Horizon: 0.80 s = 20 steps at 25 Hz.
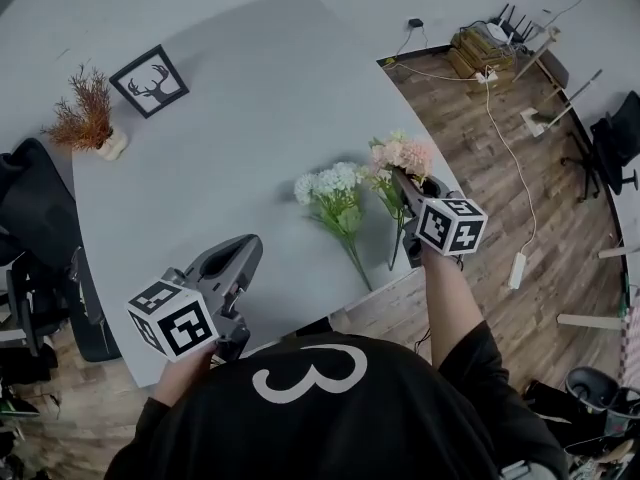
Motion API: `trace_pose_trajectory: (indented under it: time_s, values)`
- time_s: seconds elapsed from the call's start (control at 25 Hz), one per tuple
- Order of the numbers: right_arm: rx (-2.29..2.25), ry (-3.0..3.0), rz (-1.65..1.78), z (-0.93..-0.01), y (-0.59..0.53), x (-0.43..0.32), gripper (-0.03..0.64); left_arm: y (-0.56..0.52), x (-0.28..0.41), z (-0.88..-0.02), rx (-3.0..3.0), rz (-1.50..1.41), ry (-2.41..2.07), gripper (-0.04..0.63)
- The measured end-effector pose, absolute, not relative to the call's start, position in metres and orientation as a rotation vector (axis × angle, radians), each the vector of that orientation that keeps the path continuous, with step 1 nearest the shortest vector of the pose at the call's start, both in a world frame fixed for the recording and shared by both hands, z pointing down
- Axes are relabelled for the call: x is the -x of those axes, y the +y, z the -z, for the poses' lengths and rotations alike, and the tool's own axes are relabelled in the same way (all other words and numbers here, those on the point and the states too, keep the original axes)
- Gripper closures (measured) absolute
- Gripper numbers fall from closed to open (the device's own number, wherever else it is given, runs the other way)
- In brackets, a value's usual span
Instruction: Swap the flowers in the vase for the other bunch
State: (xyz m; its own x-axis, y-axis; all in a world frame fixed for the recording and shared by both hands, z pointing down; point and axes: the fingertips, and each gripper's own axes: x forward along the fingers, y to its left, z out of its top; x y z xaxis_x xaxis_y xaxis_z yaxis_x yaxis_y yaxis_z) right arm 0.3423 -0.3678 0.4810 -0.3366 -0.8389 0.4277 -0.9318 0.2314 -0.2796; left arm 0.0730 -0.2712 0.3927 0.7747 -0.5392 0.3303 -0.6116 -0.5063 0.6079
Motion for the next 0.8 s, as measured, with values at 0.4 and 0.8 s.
trace_pose_trajectory:
  time_s: [0.4,0.8]
  values:
    - [-1.659,-2.161,-0.856,-0.541,-0.387,-0.349,0.512,-0.282,-0.067,-0.396,-2.185,-0.123,-0.914,0.584]
    - [-1.696,-2.149,-0.826,-0.548,-0.391,-0.348,0.392,-0.281,-0.066,-0.400,-2.185,-0.119,-0.933,0.584]
